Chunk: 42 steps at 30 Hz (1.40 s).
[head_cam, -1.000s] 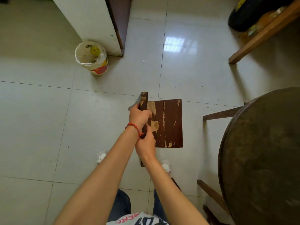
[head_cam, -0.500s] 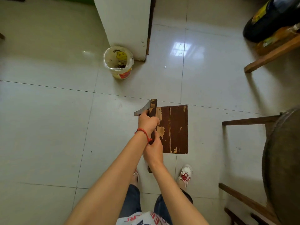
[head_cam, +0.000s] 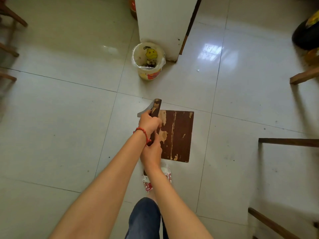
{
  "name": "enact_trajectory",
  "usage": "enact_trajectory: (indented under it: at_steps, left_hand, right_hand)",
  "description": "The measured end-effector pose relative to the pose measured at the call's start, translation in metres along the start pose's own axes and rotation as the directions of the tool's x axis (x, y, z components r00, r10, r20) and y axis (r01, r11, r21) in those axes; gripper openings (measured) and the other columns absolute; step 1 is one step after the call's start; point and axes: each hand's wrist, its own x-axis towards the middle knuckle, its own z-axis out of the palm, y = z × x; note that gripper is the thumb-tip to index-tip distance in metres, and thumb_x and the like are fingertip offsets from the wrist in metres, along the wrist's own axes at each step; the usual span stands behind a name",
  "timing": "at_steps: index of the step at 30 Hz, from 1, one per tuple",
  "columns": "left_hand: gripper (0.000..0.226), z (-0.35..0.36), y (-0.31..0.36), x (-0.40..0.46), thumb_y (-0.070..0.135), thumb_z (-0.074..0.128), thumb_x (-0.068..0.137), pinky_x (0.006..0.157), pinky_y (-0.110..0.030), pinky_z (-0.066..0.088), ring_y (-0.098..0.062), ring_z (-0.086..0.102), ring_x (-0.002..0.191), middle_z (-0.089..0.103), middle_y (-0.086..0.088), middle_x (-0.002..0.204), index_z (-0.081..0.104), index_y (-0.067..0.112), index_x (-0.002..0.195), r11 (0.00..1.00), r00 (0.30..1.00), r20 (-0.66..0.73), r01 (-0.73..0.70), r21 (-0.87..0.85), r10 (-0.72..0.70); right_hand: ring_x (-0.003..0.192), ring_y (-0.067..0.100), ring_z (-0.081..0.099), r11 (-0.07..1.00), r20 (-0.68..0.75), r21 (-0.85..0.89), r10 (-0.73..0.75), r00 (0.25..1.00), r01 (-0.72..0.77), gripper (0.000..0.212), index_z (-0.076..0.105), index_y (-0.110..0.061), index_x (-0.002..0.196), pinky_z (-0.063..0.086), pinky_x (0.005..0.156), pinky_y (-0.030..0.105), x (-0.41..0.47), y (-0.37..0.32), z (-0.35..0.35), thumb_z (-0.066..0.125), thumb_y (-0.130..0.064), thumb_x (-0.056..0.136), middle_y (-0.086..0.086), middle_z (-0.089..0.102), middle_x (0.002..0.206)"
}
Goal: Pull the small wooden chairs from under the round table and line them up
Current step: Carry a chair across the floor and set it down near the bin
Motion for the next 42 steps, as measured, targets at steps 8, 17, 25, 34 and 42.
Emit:
enact_trajectory:
  at_steps: [8,17,25,34,42]
  left_hand:
    - [0.024,-0.006,-0.019,0.045,-0.006,0.051,0.076,0.054,-0.024,0.044,-0.020,0.047,0.069,0.049,-0.007,0.076,0.052,0.014,0.089,1.000,0.999,0.053,-0.002,0.000,0.002]
    - [0.034,-0.013,-0.017,0.076,0.010,0.057,0.082,0.066,-0.028,0.051,-0.018,0.056,0.070,0.059,-0.012,0.091,0.048,0.007,0.115,0.983,0.990,-0.033,-0.133,0.128,0.139]
    - [0.036,-0.037,-0.025,0.079,0.011,0.052,0.086,0.077,-0.030,0.046,-0.030,0.057,0.101,0.056,-0.018,0.116,0.042,0.005,0.121,0.915,0.964,-0.163,-0.134,0.382,0.210]
    - [0.047,-0.054,-0.035,0.079,0.011,0.050,0.086,0.086,-0.038,0.047,-0.034,0.053,0.111,0.049,-0.019,0.127,0.033,0.007,0.130,0.937,0.938,-0.316,-0.023,0.348,0.140]
    - [0.051,-0.036,-0.024,0.052,0.012,0.053,0.084,0.105,-0.044,0.037,-0.028,0.037,0.130,0.036,-0.011,0.143,0.038,0.012,0.133,0.917,0.869,-0.372,-0.195,0.348,0.326]
  right_hand:
    - [0.091,0.028,0.064,1.000,-0.026,-0.003,0.013,1.000,-0.013,0.053,0.034,-0.028,0.134,0.051,0.074,0.040,0.032,0.013,0.027,0.053,-0.032,0.084,0.006,0.069,0.098]
    - [0.091,0.023,0.063,0.999,0.059,0.035,-0.014,0.998,0.012,0.055,0.033,-0.026,0.133,0.051,0.075,0.038,0.060,0.003,0.036,0.055,-0.028,0.083,-0.007,0.063,0.091]
    - [0.074,0.000,0.055,0.997,0.330,0.080,-0.006,0.944,-0.022,0.058,0.027,-0.016,0.136,0.044,0.058,0.011,0.067,0.000,0.044,0.051,-0.006,0.085,-0.011,0.053,0.085]
    - [0.086,0.016,0.060,0.988,0.471,0.116,0.036,0.882,-0.103,0.042,0.037,-0.024,0.124,0.047,0.086,0.036,0.070,-0.002,0.047,0.049,-0.006,0.089,-0.001,0.062,0.093]
    - [0.098,0.022,0.057,0.989,0.212,0.129,0.048,0.976,-0.077,0.036,0.052,-0.014,0.124,0.047,0.087,0.036,0.064,-0.020,0.012,0.045,-0.015,0.088,0.009,0.060,0.111]
